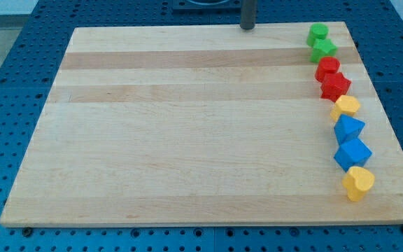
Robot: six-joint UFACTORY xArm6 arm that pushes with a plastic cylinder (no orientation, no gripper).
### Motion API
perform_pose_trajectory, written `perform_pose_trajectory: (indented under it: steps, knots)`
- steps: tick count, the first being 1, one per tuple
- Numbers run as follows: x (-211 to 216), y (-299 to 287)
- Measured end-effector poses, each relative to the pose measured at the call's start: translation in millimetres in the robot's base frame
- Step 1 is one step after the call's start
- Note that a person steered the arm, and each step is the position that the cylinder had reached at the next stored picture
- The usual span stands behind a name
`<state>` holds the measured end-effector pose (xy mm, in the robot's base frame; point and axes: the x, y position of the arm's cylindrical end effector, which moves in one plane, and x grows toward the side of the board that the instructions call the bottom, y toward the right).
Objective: Move your arm to the green circle
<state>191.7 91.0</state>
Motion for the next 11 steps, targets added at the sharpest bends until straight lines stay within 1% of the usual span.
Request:
perform_pose_trajectory:
  steps: [2, 3, 6, 7, 8, 11]
  knots:
    - [0, 41]
    - [-1, 71]
    - [-1, 182]
    - [0, 191]
    - [3, 185]
    - [34, 163]
